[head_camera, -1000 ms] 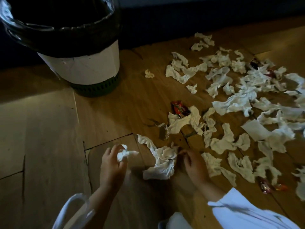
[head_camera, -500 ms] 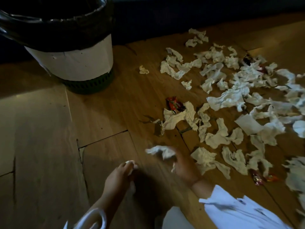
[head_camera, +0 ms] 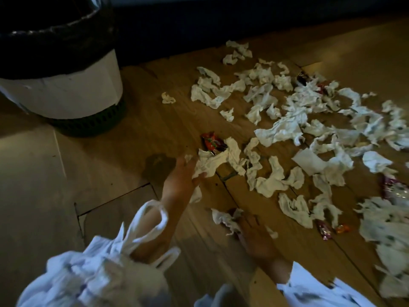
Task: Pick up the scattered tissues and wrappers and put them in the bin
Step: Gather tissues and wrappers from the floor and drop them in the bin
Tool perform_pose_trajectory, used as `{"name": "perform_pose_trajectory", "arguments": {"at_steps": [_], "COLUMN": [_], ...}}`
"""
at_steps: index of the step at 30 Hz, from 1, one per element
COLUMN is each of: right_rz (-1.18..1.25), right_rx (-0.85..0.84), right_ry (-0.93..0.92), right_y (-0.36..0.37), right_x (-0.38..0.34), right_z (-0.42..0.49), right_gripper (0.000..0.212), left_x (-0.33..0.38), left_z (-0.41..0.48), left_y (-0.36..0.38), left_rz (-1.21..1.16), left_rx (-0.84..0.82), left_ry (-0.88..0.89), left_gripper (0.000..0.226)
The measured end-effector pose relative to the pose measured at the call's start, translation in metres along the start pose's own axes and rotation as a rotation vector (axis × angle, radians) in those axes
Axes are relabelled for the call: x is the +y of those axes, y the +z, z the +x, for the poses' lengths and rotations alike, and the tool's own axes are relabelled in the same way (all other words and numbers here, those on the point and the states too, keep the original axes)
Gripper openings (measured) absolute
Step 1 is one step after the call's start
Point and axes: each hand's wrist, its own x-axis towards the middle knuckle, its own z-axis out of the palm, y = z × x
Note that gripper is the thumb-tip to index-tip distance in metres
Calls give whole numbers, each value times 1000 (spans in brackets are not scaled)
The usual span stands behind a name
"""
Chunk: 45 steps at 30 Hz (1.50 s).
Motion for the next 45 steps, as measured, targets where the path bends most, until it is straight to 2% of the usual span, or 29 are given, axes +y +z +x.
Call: {"name": "perform_pose_trajectory", "arguments": {"at_steps": [2,4,6,8,11,13,16,17,19,20,22,24,26,28,29,31,35,37,40,43,44,45], "right_rz": [69,204,394,532,630,626,500,444,388,343,170,76,83,107,160,360,753,920,1120,1227,1251,1252], "right_rx": [-50,-22,-13,128,286,292,269,278,242,194,60,-31,-88,-112,-87,-2,181,174,100,72,67,72], "right_ry": [-47,-14,74,122,186,141,45,29,-15,-45,-40,-2,-33,-91,-101,-1,177,218,258,220,212,193], "right_y": [2,-7,-16,-26,-45,-60,-72,-71,-67,-62,-50,-37,-26,-20,-20,-28,-78,-111,-153,-192,-205,-217], "right_x": [1,-1,-6,-13,-20,-29,-42,-47,-58,-62,-69,-75,-78,-79,-79,-84,-104,-115,-131,-151,-158,-166], "right_z": [3,7,15,26,45,64,107,121,146,153,158,149,131,114,107,100,107,114,130,145,151,158], "right_gripper": [40,44,41,40,36,33,47,44,28,28,46,56,57,49,40,28,15,12,21,6,7,19], "left_x": [-2,-12,-22,-31,-42,-49,-62,-66,-73,-75,-82,-88,-88,-84,-82,-78,-70,-67,-65,-58,-54,-49], "left_z": [21,33,34,24,1,-13,-28,-32,-38,-39,-41,-43,-46,-50,-52,-56,-62,-62,-56,-49,-45,-42], "left_y": [7,16,26,31,33,28,15,10,3,-2,-8,-15,-23,-30,-32,-38,-61,-80,-115,-156,-170,-184], "left_rz": [216,486,562,457,360,287,88,43,-24,-40,-68,-147,-284,-437,-522,-687,-830,-843,-850,-911,-936,-955], "left_rx": [-86,-189,-312,-360,-294,-260,-159,-103,-16,12,48,79,118,164,185,209,220,231,270,312,325,342], "left_ry": [36,91,50,-32,-85,-143,-229,-237,-257,-268,-291,-316,-361,-430,-467,-527,-572,-567,-532,-491,-481,-469], "left_gripper": [65,69,65,56,44,37,31,29,25,23,19,16,15,18,22,24,23,21,12,14,14,13]}}
